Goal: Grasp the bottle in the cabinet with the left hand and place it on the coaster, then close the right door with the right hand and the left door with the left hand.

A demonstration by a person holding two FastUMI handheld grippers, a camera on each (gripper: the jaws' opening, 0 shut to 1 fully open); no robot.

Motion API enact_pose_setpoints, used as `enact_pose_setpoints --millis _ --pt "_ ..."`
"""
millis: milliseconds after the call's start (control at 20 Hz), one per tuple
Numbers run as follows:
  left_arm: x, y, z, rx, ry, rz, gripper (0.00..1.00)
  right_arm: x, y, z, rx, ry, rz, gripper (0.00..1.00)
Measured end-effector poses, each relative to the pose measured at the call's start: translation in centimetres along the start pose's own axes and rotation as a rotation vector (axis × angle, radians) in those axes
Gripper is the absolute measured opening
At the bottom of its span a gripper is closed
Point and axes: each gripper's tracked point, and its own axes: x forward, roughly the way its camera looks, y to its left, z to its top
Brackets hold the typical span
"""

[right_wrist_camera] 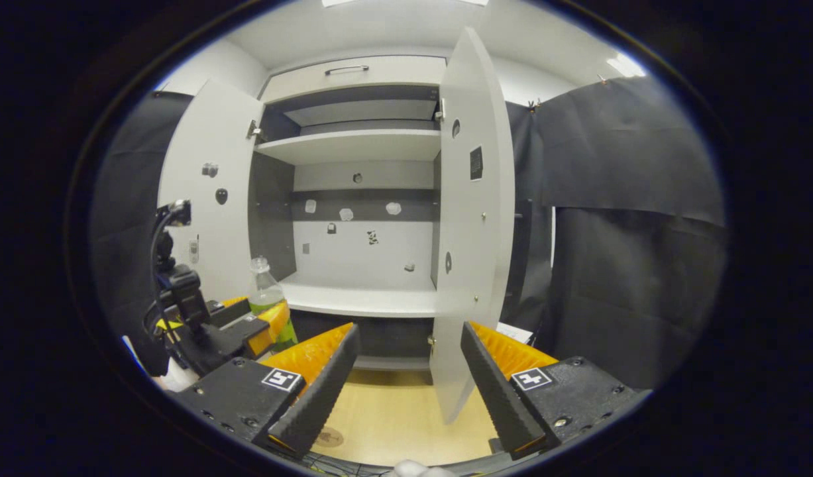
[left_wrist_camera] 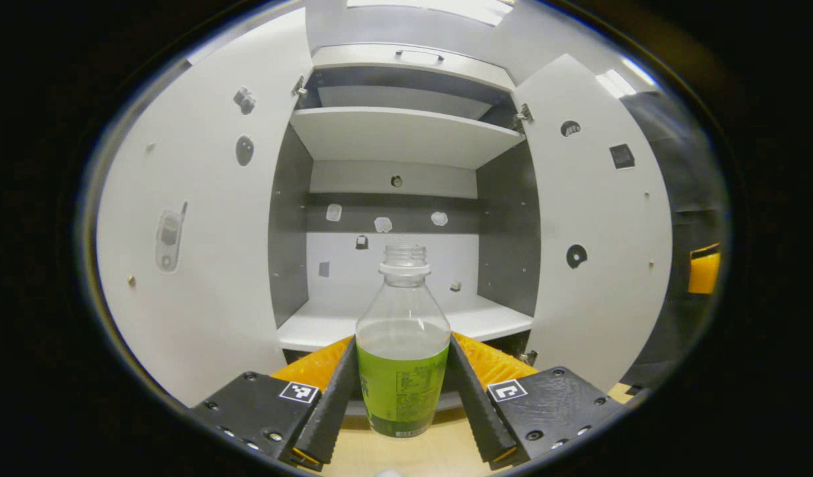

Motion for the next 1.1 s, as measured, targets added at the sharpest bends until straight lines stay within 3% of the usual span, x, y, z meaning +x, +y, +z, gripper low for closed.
enact_pose_setpoints --millis 350,500,550,800,1050,1100 --pt "-5.6 -2.5 -7.2 0.011 -0.005 -0.078 0.78 -1.0 0.7 -1.3 -0.037 0.049 0.024 1.0" --pt "-7.7 -3.4 -11.9 0.006 0.04 -0.122 0.77 -1.4 0.7 -1.3 -0.049 0.055 0.024 1.0" --pt "-8.3 -3.5 -13.4 -0.003 0.059 -0.132 0.82 -1.6 0.8 -1.2 -0.052 0.055 0.025 1.0" --pt "-10.2 -4.6 -19.7 -0.002 0.084 -0.19 0.78 -1.8 1.4 -2.2 -0.078 0.086 0.034 1.0" --pt "-10.7 -5.0 -22.5 0.004 0.051 -0.201 0.78 -1.8 2.0 -2.9 -0.101 0.112 0.042 1.0" --pt "-10.5 -4.9 -22.9 0.013 0.048 -0.204 0.82 -1.8 2.2 -3.2 -0.105 0.122 0.043 1.0"
